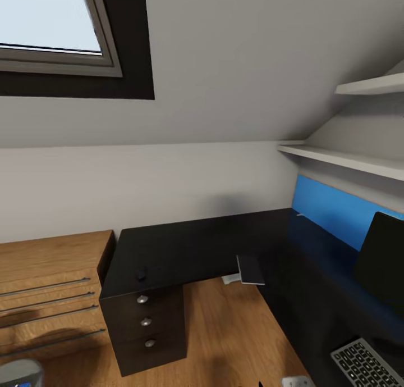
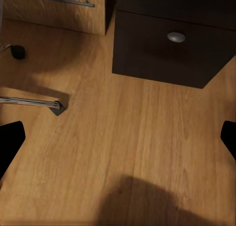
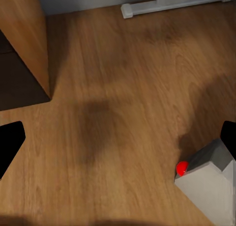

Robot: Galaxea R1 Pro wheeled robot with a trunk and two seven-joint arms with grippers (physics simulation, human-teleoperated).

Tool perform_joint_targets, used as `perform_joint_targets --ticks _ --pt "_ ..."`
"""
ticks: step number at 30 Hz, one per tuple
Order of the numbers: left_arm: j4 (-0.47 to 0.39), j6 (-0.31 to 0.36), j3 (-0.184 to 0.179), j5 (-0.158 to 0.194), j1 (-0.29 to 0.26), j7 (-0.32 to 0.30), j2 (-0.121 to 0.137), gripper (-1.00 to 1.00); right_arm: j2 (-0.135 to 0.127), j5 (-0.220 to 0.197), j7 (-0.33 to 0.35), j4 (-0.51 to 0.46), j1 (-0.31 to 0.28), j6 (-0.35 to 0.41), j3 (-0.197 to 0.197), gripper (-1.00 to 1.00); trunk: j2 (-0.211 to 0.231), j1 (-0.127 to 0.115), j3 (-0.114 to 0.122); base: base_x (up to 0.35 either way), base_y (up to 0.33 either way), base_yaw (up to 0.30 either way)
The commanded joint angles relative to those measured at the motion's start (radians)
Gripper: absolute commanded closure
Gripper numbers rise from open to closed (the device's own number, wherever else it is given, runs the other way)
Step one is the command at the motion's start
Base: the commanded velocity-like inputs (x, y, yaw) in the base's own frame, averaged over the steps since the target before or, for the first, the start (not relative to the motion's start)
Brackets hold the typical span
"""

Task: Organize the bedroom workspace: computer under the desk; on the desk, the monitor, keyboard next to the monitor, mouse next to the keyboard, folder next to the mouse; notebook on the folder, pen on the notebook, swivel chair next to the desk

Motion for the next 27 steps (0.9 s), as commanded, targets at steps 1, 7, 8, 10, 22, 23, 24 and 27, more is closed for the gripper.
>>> perform_joint_targets --ticks 1,7,8,10,22,23,24,27 --pt "0.001 -0.004 -0.007 0.011 -0.001 -0.005 0.000 -1.00 0.000 -0.011 0.008 0.002 -0.001 -0.004 0.004 -1.00 -0.001 0.000 -0.003 0.000 -0.065 0.000" --pt "0.000 -0.006 -0.003 0.011 -0.001 -0.002 -0.004 -1.00 0.001 -0.009 0.008 0.002 -0.001 -0.004 0.004 -1.00 -0.001 0.000 -0.013 0.000 -0.031 0.000" --pt "0.000 -0.006 -0.003 0.011 -0.001 -0.002 -0.004 -1.00 0.001 -0.009 0.008 0.002 -0.001 -0.004 0.004 -1.00 -0.001 0.000 -0.015 0.000 -0.011 0.000" --pt "0.000 -0.006 -0.004 0.011 -0.001 -0.002 -0.004 -1.00 0.001 -0.009 0.008 0.002 -0.001 -0.004 0.005 -1.00 -0.001 0.000 -0.018 0.000 -0.008 0.000" --pt "-0.080 -0.007 -0.006 0.009 -0.001 -0.002 -0.002 -1.00 0.003 -0.006 0.008 0.002 -0.001 -0.004 0.006 -1.00 -0.001 0.000 -0.038 0.000 -0.001 0.000" --pt "-0.100 -0.006 -0.007 0.008 -0.001 -0.003 -0.003 -1.00 0.003 -0.006 0.008 0.002 -0.001 -0.004 0.006 -1.00 -0.001 0.000 -0.039 0.000 0.000 0.029" --pt "-0.127 -0.006 -0.006 0.007 -0.001 -0.003 -0.006 -1.00 0.004 -0.005 0.008 0.002 -0.001 -0.004 0.006 -1.00 -0.001 0.000 -0.041 0.000 0.000 0.085" --pt "-0.136 -0.005 -0.005 0.008 -0.001 -0.003 -0.008 -1.00 0.005 -0.005 0.008 0.002 -0.001 -0.004 0.007 -1.00 -0.001 0.000 -0.046 0.000 0.000 0.111"
